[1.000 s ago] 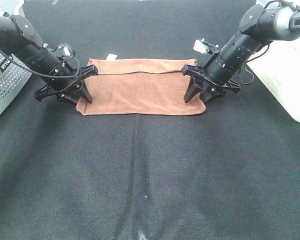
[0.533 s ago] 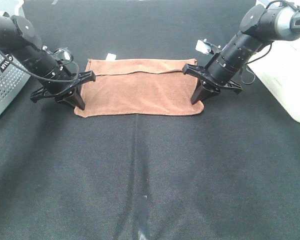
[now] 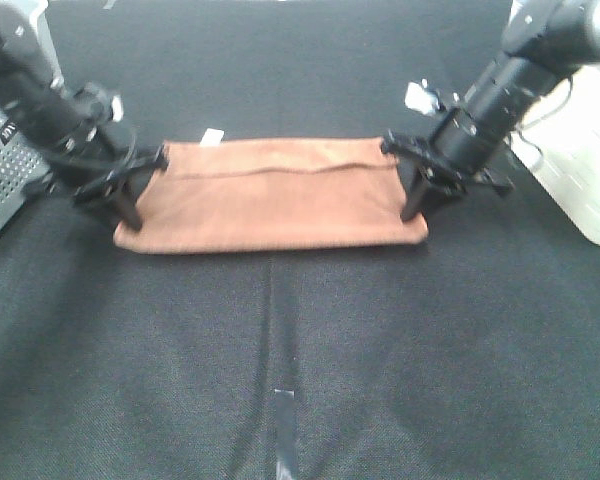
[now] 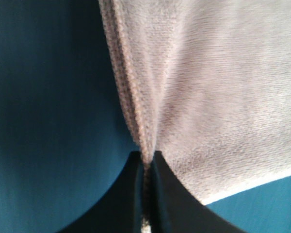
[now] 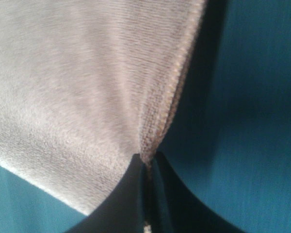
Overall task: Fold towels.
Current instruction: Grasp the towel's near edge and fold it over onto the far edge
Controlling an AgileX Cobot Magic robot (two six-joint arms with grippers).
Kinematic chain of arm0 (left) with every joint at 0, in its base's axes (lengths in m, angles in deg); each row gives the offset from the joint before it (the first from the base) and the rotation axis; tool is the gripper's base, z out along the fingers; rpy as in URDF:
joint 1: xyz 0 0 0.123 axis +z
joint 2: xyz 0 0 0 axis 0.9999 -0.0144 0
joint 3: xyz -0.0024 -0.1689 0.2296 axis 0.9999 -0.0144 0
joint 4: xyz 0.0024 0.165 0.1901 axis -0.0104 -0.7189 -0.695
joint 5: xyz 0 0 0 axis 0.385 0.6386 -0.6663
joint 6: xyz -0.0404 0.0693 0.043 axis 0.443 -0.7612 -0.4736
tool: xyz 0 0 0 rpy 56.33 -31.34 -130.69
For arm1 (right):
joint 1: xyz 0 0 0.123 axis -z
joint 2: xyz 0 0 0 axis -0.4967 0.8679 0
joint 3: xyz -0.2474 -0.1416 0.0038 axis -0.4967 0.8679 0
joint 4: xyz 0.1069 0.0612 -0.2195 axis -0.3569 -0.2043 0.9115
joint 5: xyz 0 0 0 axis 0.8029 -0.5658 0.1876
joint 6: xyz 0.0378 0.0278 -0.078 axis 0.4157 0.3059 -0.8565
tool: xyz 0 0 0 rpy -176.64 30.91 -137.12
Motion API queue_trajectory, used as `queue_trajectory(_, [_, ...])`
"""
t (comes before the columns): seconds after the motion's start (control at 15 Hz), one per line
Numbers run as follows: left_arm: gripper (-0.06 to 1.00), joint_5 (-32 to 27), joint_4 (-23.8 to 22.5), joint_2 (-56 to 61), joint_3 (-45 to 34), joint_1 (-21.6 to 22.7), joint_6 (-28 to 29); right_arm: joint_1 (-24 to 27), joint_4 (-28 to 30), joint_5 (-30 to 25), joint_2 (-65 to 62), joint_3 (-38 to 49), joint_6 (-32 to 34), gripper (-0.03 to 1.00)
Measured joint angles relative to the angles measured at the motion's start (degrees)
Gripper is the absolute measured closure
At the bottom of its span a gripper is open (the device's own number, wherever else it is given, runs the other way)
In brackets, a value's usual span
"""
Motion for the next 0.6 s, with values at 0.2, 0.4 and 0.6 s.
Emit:
queue_trajectory(0.2, [0.94,4.8,0.2,6.7,-11.8,0.0,-1.4,0.0,-0.9,5.6,-5.9,13.9,-2.1,0.97])
queue_trajectory(0.4, [0.94,6.7,0.3,9.1,-13.9,0.0,-2.0,-0.2,-1.1,6.6,-6.9,15.5,-3.0,0.97])
queue_trajectory(0.6, [0.94,6.9,0.2,9.3,-9.9,0.0,-2.0,-0.2,-1.0,7.0,-6.9,11.0,-3.0,0.97])
